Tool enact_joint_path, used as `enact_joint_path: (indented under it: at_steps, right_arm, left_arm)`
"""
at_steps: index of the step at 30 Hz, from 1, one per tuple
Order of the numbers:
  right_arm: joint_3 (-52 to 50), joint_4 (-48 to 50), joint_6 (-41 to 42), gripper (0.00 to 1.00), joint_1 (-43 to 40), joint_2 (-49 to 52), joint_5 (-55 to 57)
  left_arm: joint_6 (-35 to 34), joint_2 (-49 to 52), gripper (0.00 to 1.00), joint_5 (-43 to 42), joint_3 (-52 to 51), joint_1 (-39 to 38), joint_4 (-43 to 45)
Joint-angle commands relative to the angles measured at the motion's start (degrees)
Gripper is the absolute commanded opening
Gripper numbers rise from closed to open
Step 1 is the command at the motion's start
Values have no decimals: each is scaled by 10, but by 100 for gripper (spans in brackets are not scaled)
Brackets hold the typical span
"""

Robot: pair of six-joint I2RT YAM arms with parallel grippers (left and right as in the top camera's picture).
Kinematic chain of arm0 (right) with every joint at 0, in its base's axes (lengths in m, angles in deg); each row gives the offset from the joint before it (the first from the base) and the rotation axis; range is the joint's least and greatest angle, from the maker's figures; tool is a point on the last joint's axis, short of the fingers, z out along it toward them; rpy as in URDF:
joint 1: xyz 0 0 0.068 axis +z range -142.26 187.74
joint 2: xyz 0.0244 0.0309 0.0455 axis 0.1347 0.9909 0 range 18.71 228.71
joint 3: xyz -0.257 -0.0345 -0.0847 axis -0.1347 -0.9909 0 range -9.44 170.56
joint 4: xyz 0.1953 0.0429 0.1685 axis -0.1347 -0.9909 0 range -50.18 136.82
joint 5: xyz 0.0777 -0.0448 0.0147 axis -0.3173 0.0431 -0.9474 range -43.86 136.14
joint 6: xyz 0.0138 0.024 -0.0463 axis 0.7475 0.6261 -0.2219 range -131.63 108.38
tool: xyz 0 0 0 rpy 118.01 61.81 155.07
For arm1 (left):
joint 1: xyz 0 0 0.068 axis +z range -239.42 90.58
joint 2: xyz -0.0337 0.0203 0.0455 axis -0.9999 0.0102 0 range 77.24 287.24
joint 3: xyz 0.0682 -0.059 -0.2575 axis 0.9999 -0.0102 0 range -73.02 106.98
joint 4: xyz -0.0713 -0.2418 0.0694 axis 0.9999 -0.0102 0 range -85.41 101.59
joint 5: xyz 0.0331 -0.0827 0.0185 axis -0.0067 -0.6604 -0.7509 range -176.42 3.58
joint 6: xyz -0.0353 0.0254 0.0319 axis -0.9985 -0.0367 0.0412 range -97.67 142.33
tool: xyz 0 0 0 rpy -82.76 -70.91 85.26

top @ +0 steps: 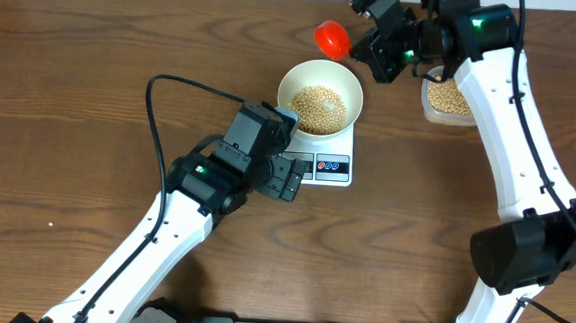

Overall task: Scoop item into bowl and weigh 50g on scale
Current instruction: 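Lift the red scoop with the right gripper and carry it toward the bowl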

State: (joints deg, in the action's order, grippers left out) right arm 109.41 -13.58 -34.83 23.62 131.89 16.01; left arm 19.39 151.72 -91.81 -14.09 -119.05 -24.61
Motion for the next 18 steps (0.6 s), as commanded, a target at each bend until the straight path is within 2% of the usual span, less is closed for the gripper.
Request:
enact_joint_path:
  at_steps: [1,8,11,18]
  right_arm:
    - [-4,-3,32,1,-17,0,-53]
    - [-4,-30,27,1,-47,0,-60]
    - [-4,-29,-22,1,-58,0,-99]
    - [-4,-35,-76,1,-64,0,-60]
  left_arm:
    - [2,-4,93,9,1,2,-2]
    - [2,-4,93,9,1,2,-2]
    - [2,-4,93,9,1,2,-2]
    - [2,-4,92,9,1,2,-2]
